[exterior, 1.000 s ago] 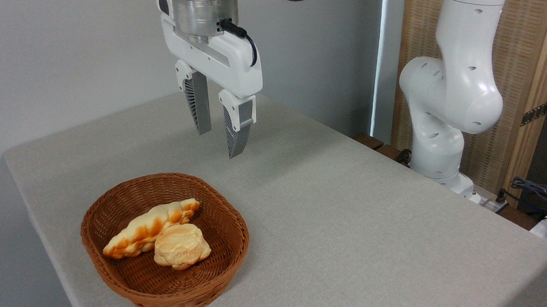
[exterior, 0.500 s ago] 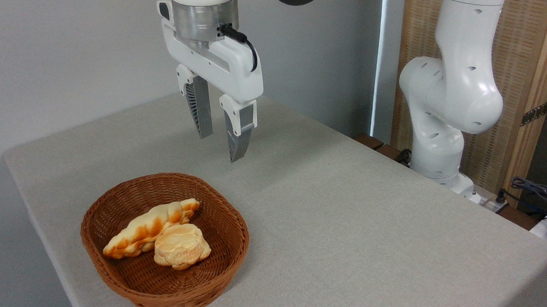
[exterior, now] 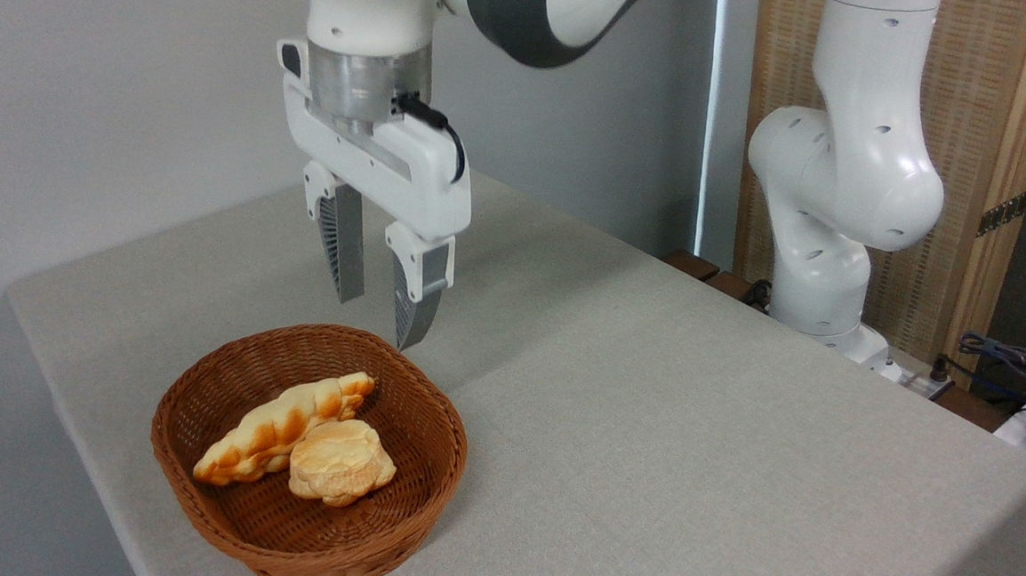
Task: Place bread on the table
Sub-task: 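Lower the open gripper into the basket over the long glazed roll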
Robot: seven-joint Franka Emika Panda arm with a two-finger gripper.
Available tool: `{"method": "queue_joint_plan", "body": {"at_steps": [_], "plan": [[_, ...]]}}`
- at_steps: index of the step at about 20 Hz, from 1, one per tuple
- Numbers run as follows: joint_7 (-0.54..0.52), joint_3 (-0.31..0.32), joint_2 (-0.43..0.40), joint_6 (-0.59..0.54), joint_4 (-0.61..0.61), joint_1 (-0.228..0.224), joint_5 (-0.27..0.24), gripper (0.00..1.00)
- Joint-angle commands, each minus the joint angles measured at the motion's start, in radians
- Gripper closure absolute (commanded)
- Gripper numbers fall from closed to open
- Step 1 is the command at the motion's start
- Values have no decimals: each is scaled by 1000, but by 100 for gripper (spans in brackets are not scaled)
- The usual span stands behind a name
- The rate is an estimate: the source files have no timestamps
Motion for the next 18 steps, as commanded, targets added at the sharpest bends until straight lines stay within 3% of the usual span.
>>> {"method": "queue_joint_plan", "body": {"at_steps": [1,7,10,13,18], "plan": [[21,9,-17,155,-88,-11,-9,0],[15,6,-9,343,-151,-17,-29,0],[13,6,12,428,-170,-28,-81,0],[13,4,35,476,-170,-32,-81,0],[13,-5,87,535,-172,-45,-130,0]]}}
